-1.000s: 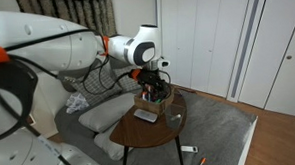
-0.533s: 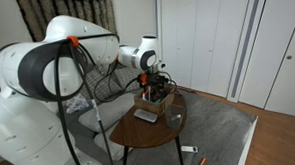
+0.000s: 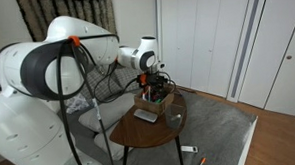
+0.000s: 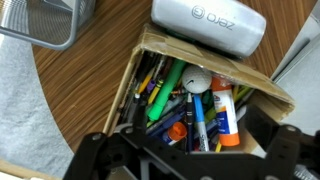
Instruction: Pick up the glue stick and put it in the gray pen holder
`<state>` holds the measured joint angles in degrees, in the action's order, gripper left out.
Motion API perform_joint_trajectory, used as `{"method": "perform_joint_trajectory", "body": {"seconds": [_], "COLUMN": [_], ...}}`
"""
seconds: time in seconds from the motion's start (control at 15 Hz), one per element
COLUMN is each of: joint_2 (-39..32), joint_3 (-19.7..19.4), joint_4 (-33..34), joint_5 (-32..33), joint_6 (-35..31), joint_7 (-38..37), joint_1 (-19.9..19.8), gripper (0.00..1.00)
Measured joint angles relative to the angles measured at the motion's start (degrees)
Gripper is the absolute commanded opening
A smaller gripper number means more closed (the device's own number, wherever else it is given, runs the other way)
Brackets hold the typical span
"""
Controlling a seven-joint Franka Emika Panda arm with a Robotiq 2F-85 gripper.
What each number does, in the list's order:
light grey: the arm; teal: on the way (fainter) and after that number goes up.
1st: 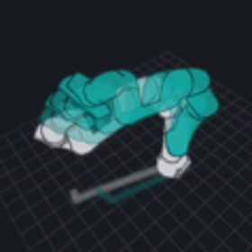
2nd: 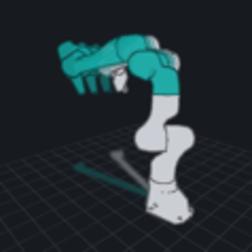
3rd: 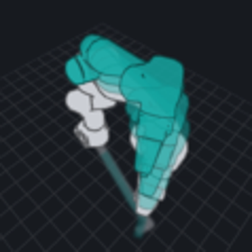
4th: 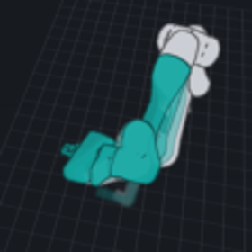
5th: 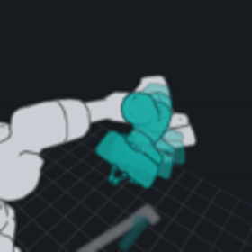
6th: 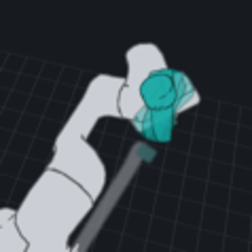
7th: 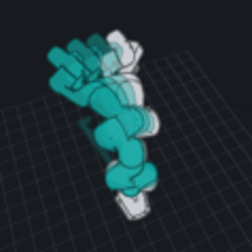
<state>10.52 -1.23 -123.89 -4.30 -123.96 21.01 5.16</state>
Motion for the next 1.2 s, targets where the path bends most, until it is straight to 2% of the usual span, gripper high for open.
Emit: {"method": "perform_joint_trajectory", "body": {"seconds": [0.13,0.2,0.4,0.67,0.8,1.07,1.2], "joint_2": [-1.28,-2.06,-4.64,-7.62,-8.72,-10.48,-11.52], "joint_3": [1.17,1.74,3.01,4.28,4.83,5.31,5.42], "joint_4": [-0.05,-0.04,0.02,0.12,0.50,2.21,2.97], "joint_5": [0.00,0.00,-0.77,-2.71,-3.02,-3.02,-3.14], "joint_6": [-1.41,-2.41,-4.23,-5.45,-6.95,-9.84,-10.74], "joint_7": [0.17,0.33,0.96,3.38,4.55,6.12,6.93], "joint_1": [0.65,0.99,1.79,1.99,1.99,1.98,1.96], "gripper": [0.93,0.93,0.64,0.46,0.48,0.62,0.59]}}
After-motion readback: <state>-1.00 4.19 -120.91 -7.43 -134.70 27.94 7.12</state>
